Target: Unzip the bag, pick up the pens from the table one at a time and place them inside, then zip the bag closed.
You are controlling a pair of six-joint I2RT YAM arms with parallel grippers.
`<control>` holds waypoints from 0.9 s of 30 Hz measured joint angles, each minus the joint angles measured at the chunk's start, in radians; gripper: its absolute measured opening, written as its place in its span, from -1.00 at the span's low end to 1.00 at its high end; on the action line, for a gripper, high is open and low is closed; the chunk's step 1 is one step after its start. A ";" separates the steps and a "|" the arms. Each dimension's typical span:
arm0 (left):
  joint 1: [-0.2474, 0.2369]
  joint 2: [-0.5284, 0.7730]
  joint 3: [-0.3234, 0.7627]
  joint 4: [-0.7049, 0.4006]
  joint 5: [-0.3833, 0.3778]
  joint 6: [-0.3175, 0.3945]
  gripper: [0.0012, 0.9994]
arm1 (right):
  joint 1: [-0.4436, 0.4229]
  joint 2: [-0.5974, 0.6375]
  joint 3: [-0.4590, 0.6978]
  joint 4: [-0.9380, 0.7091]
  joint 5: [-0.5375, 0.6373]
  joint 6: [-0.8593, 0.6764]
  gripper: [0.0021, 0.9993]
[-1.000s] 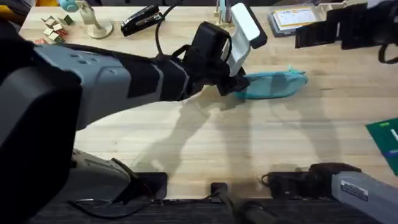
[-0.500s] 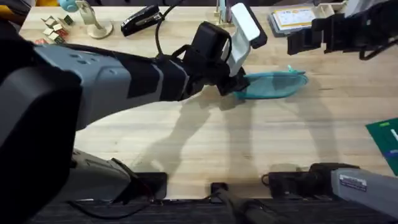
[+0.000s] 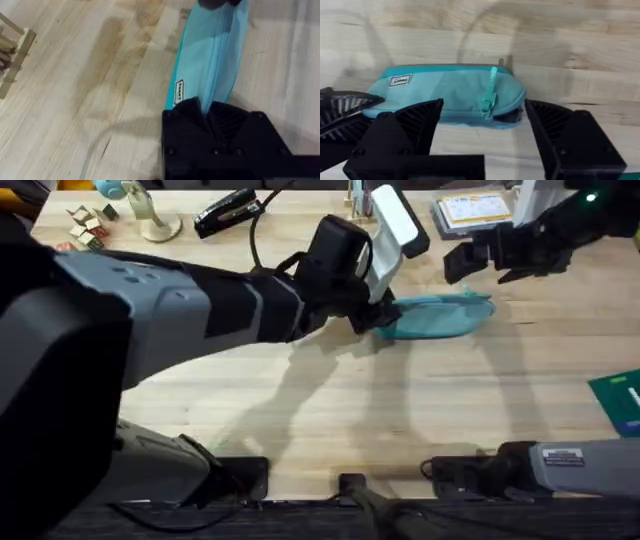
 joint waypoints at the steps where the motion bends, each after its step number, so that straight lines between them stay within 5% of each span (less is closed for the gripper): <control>1: 0.000 0.000 0.000 0.000 0.000 0.000 -0.92 | 0.000 0.012 0.000 0.000 0.000 0.000 0.99; 13: 0.000 0.000 0.000 0.000 0.000 0.000 -0.92 | 0.000 0.101 0.001 -0.003 0.001 -0.001 0.80; 15: 0.000 0.000 0.000 0.000 0.000 0.000 -0.92 | -0.002 0.101 0.002 -0.012 0.005 -0.003 0.55; 16: 0.000 0.000 0.000 0.000 0.000 0.000 -0.92 | -0.011 0.101 0.002 -0.029 0.025 -0.004 -0.01; 27: 0.000 0.000 0.000 0.000 0.000 0.000 -0.92 | -0.006 0.101 0.005 -0.070 0.004 -0.004 -0.88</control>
